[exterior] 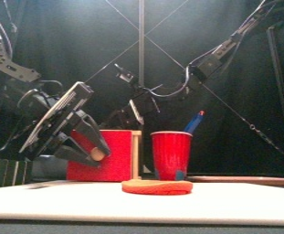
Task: Get the cutter from the drawer then cut the dough then place the extra dough in the bowl
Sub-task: Place the cutter on the board
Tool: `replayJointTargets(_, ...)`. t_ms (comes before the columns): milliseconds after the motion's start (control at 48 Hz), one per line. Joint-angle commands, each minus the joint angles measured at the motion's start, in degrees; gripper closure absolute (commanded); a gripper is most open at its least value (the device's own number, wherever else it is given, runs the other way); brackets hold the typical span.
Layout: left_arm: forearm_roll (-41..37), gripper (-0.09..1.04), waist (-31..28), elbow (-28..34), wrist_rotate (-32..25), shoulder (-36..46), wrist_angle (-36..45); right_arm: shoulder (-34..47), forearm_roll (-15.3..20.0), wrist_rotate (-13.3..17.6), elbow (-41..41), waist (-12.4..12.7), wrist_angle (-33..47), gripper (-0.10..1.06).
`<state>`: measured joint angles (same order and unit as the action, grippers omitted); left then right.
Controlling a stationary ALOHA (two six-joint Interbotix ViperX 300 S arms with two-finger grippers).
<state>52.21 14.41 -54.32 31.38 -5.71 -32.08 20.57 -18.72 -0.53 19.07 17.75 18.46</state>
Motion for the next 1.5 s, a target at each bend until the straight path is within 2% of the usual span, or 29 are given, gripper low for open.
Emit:
replayJointTargets(21,-0.79,0.29,1.93,1.67,-0.18,0.26,0.70,0.26,-0.09,0.00,0.18,0.35,-1.32,0.95)
replayJointTargets(583,-0.62,0.28,2.90,1.23,-0.18,0.00,1.58,0.26,-0.09,-0.09,0.18,0.44,-1.23,0.95)
replayJointTargets(875,-1.93,0.28,3.52,-0.62,-0.44,3.43,2.81,0.26,-0.09,-0.09,0.18,0.44,-1.23,0.95)
replayJointTargets(1104,-13.45,0.28,4.04,-6.24,-0.26,15.91,6.42,0.26,0.00,0.00,0.18,0.35,-1.23,0.95)
replayJointTargets(1292,-23.38,0.29,2.29,-10.81,-1.32,27.69,4.83,-0.35,0.35,0.97,-0.53,-0.09,-1.67,0.95)
replayJointTargets(1500,-37.53,0.29,-4.92,-15.03,-8.17,35.33,-1.67,-2.64,1.76,1.05,-4.48,-4.22,-7.21,0.95)
